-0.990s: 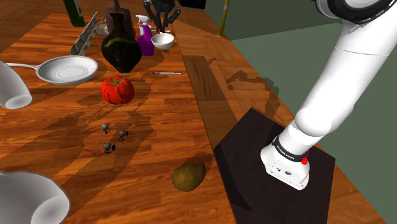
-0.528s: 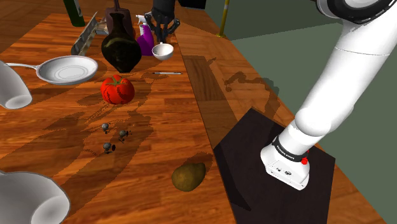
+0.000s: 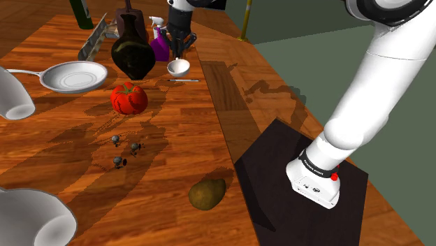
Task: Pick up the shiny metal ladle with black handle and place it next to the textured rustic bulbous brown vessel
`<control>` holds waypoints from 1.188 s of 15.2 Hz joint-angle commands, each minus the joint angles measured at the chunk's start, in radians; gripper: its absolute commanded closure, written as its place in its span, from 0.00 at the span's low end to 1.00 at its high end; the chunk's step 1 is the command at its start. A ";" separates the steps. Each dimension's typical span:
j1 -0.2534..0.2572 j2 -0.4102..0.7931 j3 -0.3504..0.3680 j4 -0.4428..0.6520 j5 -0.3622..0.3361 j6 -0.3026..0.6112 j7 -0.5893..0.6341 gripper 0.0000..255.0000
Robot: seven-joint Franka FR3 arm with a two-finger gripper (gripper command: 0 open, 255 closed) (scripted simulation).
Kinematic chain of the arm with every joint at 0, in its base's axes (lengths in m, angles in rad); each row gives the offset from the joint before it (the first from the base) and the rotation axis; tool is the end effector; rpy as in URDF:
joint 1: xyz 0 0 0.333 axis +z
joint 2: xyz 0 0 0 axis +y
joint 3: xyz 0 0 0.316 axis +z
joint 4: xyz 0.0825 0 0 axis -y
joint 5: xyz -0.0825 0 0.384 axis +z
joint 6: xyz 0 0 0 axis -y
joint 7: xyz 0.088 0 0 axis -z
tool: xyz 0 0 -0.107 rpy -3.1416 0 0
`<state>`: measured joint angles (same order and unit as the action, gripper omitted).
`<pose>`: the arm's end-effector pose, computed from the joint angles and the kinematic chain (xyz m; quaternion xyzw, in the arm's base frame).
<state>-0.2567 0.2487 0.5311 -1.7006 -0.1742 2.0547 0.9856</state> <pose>0.6251 0.1385 0.4763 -0.9430 0.3247 -0.0678 0.0273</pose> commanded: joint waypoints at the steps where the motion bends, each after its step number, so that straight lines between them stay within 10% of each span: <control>1: 0.000 0.006 -0.002 -0.019 -0.005 0.025 0.004 1.00; 18: 0.015 0.088 -0.027 -0.148 -0.071 0.223 0.052 1.00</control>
<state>-0.2464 0.3269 0.5064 -1.8464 -0.2378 2.2669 1.0300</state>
